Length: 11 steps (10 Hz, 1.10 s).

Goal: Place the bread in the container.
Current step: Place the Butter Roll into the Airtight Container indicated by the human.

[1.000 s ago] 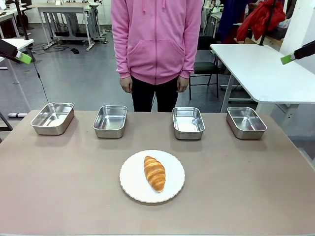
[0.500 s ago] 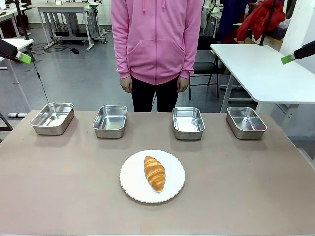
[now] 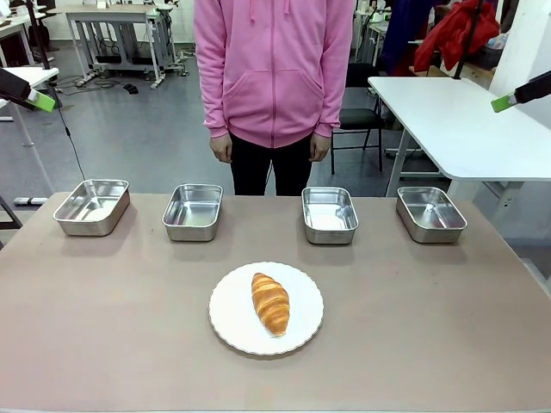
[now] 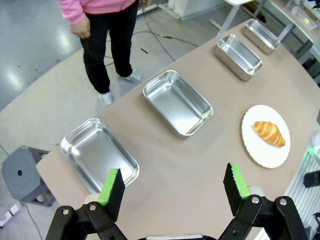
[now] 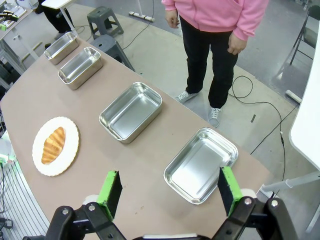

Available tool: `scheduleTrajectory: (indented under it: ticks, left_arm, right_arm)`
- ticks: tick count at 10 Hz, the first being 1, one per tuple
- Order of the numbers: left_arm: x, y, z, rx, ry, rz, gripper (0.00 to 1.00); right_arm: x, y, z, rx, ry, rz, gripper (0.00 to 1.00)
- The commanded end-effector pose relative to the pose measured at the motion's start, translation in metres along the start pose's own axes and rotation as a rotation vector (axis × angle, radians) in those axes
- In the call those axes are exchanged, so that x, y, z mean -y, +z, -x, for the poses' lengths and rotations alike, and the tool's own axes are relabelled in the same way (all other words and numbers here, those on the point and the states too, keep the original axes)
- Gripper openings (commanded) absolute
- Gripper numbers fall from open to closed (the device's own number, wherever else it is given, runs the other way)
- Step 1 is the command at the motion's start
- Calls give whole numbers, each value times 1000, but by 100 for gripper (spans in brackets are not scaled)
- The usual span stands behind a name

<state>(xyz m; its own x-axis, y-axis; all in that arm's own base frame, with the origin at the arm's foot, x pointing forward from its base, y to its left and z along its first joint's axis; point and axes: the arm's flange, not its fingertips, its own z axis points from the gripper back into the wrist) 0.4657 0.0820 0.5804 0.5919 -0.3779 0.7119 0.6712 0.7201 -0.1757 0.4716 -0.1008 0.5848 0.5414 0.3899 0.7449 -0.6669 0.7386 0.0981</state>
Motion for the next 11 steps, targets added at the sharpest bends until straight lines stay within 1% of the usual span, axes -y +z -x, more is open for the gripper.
scheduleTrajectory:
  ticks: [1,11]
  left_arm:
    - [1,2,1,23,-11,17,100]
    - [1,2,1,23,-11,17,100]
  right_arm:
    - [-1,-1,0,12,-1,-7,100]
    - [-1,-1,0,12,-1,-7,100]
